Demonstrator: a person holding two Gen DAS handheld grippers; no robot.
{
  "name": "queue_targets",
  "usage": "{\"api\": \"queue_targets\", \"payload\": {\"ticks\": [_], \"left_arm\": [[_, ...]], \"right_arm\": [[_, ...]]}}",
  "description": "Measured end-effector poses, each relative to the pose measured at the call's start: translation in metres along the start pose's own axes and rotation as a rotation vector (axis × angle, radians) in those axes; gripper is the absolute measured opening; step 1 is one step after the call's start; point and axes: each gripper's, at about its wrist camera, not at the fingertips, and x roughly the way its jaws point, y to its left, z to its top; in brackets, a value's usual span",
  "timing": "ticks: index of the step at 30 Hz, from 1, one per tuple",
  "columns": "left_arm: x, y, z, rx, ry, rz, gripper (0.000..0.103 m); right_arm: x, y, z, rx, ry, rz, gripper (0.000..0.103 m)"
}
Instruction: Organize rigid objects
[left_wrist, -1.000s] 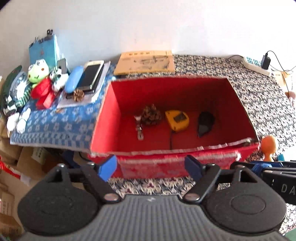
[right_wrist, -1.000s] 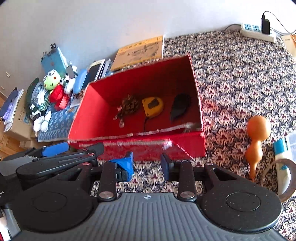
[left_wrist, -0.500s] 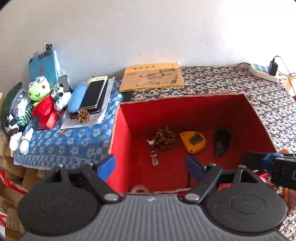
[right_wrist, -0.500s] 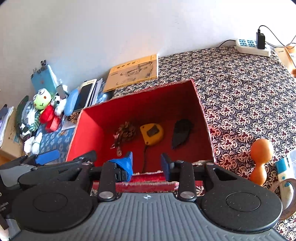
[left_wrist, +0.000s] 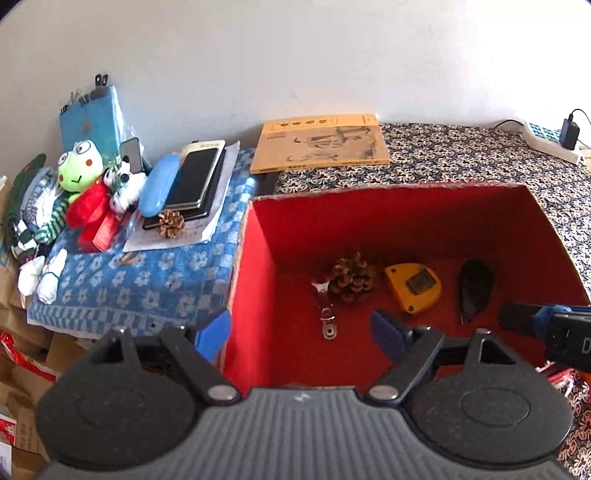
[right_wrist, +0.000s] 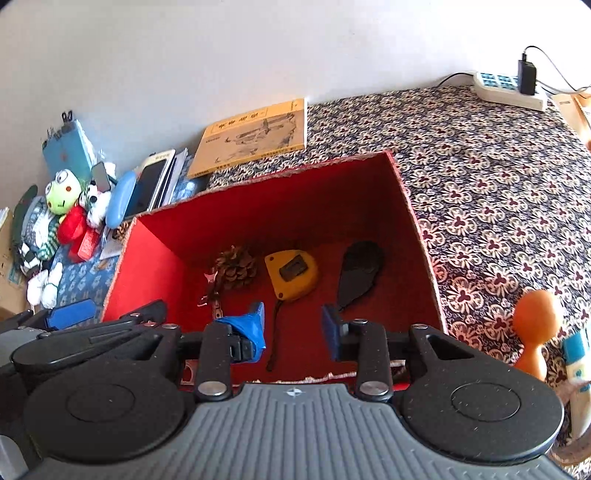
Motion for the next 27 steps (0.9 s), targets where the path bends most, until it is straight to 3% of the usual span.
{"api": "queue_targets", "payload": {"ticks": [8,16,27], "left_arm": [[0.015,-0.001,0.004,-0.022,0.013,0.000,0.083],[0.026,-0.007,0.007,-0.010,0.036,-0.001,0.083],[0.039,-0.014,0.006,0.006,0.021,-0.016,0.083]], "right_arm": [[0.018,0.002,0.010,-0.068,-0.008,0.015,0.017],[0.029,-0.006,0.012,-0.047,0.001,0.031,0.017],[0.038,-0.005,0.009,-0.108,-0.064,0.004,0.017]]}}
